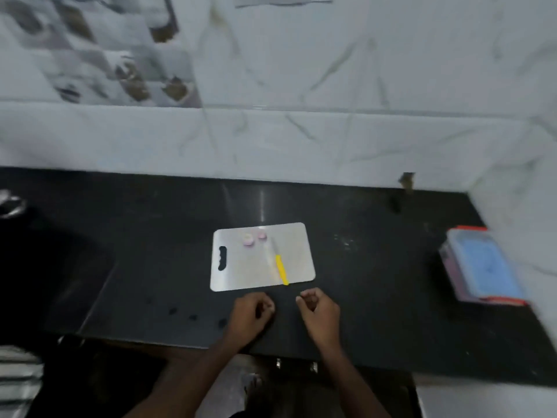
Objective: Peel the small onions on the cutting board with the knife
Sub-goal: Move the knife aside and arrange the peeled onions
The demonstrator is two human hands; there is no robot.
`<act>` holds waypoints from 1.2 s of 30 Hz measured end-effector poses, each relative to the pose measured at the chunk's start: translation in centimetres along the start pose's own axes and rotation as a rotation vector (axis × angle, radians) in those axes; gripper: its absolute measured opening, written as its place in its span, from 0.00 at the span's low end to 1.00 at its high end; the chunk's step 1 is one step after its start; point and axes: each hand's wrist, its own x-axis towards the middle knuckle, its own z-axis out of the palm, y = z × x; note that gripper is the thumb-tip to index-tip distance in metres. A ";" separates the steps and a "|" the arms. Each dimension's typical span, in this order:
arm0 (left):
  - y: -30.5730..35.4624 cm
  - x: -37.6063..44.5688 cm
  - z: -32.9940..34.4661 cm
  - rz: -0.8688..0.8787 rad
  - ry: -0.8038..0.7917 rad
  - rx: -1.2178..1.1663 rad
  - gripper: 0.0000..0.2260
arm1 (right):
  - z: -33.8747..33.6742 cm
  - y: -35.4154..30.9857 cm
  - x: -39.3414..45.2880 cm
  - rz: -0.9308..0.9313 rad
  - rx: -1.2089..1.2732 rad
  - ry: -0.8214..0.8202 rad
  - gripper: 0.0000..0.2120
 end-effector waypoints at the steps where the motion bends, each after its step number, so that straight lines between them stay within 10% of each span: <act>1: -1.5 0.7 -1.0 -0.055 0.092 0.012 0.06 | 1.3 -1.0 1.6 -0.049 -0.062 -0.023 0.05; 15: -8.6 9.3 -3.9 -0.159 0.199 -0.003 0.09 | 9.4 -6.2 11.8 -0.087 -0.465 -0.024 0.08; 30: -8.5 10.5 -5.1 -0.117 0.066 0.080 0.11 | -1.3 -0.5 17.7 0.100 -0.364 0.166 0.05; 36: -6.9 14.2 -6.8 -0.135 0.163 0.069 0.11 | 2.0 -6.1 19.8 -0.290 -0.422 0.046 0.12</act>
